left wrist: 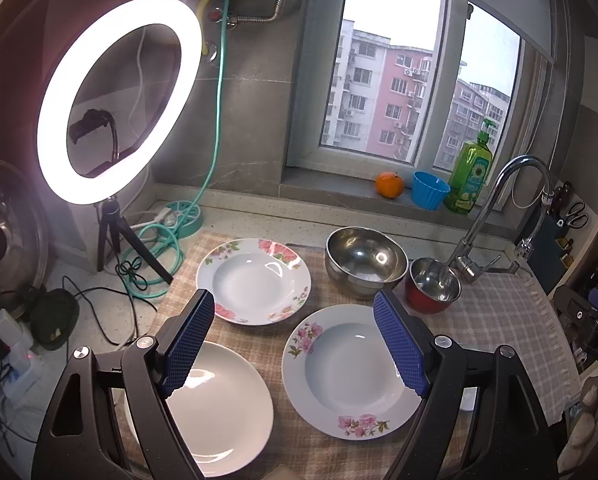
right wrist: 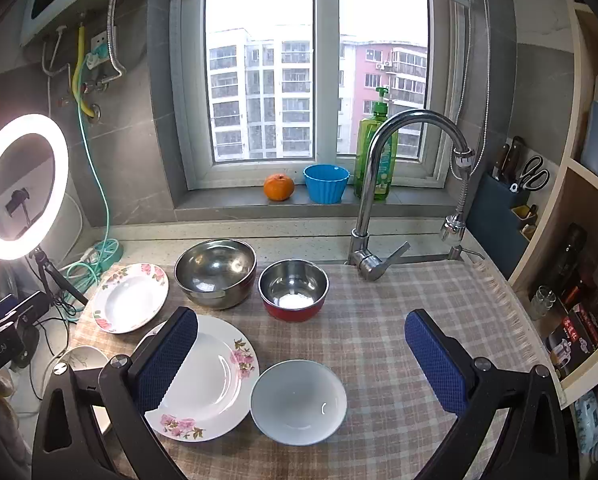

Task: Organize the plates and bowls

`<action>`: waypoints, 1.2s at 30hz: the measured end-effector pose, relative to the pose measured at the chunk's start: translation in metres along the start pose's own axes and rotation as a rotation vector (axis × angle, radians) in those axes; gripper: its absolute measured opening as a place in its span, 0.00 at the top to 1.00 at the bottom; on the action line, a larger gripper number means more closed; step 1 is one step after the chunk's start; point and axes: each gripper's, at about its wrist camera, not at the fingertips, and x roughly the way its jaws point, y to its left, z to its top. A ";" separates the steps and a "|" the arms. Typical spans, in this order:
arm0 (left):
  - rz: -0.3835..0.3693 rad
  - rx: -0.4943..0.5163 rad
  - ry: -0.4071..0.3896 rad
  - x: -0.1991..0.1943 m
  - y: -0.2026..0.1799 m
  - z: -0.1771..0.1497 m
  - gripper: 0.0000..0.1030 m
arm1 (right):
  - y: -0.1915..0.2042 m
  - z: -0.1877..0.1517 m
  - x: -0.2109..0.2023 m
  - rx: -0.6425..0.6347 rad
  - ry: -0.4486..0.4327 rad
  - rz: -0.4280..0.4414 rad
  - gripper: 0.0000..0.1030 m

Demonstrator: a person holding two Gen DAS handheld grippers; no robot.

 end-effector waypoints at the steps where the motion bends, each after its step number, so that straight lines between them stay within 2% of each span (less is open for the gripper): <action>1: 0.000 0.000 0.000 0.000 0.000 0.000 0.20 | -0.001 0.000 -0.001 -0.001 0.001 0.002 0.00; 36: -0.009 0.002 0.006 0.004 -0.001 0.002 0.20 | -0.001 -0.002 0.004 -0.002 0.014 0.001 0.00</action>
